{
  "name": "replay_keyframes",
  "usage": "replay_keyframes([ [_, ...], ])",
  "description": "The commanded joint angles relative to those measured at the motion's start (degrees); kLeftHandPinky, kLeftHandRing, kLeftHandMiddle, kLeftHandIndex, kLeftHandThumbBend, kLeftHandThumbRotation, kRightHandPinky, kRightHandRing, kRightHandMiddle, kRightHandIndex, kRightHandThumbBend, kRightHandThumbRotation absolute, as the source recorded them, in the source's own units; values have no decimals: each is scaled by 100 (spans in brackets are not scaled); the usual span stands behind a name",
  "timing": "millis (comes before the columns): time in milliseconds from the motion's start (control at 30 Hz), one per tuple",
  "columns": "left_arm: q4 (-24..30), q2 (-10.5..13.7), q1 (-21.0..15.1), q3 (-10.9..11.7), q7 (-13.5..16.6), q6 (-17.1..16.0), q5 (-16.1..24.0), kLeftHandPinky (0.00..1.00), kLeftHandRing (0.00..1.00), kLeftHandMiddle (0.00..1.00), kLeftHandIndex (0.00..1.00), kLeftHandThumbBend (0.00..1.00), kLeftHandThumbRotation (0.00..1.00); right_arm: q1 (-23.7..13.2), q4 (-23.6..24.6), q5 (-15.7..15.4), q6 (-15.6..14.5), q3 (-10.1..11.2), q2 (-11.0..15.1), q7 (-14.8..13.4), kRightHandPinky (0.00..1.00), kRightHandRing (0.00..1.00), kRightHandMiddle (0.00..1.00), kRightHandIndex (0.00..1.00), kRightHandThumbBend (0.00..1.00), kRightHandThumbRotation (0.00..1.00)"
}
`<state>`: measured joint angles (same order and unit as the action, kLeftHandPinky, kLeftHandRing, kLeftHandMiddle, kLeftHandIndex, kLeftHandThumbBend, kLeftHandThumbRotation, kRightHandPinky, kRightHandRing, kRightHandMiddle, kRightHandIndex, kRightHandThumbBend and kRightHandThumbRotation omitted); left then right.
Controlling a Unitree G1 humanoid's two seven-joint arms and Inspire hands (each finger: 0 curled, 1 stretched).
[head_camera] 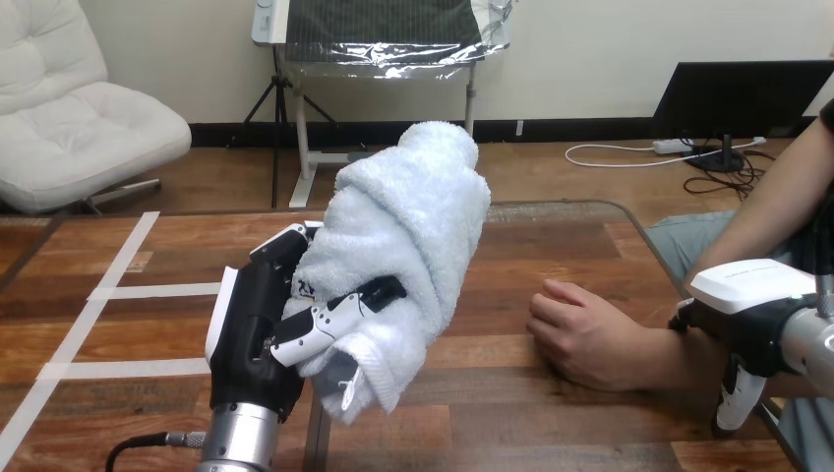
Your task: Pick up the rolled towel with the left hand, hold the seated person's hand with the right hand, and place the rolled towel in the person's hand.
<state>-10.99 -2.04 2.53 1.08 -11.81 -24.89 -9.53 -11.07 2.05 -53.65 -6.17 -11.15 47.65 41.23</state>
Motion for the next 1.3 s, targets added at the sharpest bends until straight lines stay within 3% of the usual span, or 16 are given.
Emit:
replay_keyframes([
  [0, 394, -1, -243, 46, -13, -259, -81, 24, 34, 40, 47, 61, 0, -406, -102, -43, 9, -77, -8, -123, 82, 83, 84, 81, 74, 3],
  [467, 433, 15, -189, 62, -36, -226, -126, 24, 34, 40, 47, 61, 0, -460, -328, -224, -219, -190, -118, -237, 84, 87, 89, 84, 72, 5],
  [800, 482, 36, -136, 69, -37, -179, -129, 24, 34, 40, 47, 61, 0, -491, -445, -327, -666, -204, -297, -392, 85, 89, 91, 87, 71, 7],
  [1067, 473, 41, -116, 79, -57, -178, -166, 25, 34, 40, 47, 60, 0, -491, -588, -238, -739, -173, -383, -700, 77, 83, 87, 85, 71, 4],
  [1267, 503, 40, -96, 75, -39, -146, -176, 25, 34, 40, 47, 61, 0, -540, -701, -244, -752, -229, -386, -745, 68, 76, 82, 82, 69, 3],
])
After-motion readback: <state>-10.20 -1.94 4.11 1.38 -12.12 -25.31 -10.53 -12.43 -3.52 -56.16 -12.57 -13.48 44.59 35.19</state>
